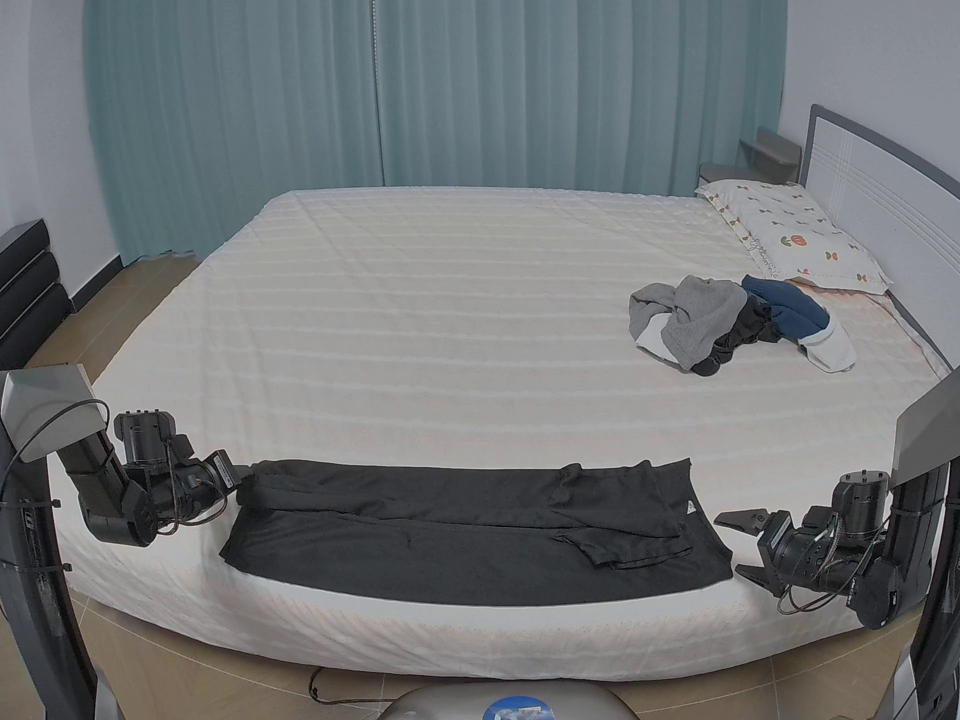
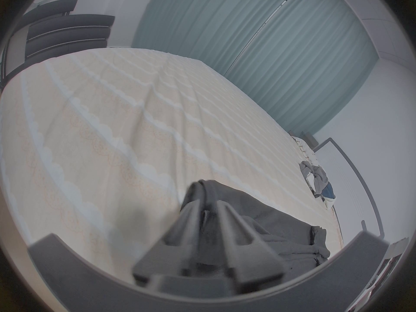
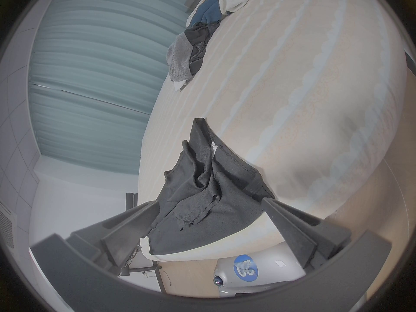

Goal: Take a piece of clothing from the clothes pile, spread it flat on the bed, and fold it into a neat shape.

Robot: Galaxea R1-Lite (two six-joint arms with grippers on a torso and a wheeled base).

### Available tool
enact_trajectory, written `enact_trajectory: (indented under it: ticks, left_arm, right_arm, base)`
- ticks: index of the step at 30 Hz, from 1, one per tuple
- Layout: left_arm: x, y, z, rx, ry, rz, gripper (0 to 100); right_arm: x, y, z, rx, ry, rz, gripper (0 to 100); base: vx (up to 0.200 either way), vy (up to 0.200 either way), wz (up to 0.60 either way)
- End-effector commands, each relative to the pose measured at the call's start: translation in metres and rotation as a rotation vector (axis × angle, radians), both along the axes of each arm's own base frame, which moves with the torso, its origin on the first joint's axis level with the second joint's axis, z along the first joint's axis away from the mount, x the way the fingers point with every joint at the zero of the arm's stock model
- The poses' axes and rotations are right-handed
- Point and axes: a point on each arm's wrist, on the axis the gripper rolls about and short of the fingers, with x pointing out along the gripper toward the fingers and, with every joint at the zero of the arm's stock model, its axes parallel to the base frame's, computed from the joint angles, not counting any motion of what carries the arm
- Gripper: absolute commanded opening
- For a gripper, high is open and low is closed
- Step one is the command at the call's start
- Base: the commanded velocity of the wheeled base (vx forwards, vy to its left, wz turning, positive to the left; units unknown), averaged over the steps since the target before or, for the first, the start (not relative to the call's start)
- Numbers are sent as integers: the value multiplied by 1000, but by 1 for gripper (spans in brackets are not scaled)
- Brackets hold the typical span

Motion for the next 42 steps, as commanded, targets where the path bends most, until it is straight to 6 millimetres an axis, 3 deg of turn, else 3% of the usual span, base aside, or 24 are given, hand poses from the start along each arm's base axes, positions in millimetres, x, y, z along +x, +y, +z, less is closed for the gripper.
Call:
enact_trajectory:
  ticks: [1, 16, 33, 42]
  left_arm:
    - [0, -1, -3, -3, 6, -3, 100]
    - [4, -4, 11, 4, -38, -12, 100]
    - [2, -25, -1, 120, 17, -110, 100]
    - [4, -39, -18, 222, 51, -118, 100]
  right_arm:
    - [1, 0, 1, 1, -11, 0, 100]
    - [1, 0, 1, 1, -11, 2, 100]
    - [1, 0, 1, 0, -12, 3, 100]
    - [0, 0, 0, -6, -10, 7, 100]
  base:
    - [0, 0, 0]
    - [0, 0, 0]
    - [0, 0, 0]
    - [0, 0, 0]
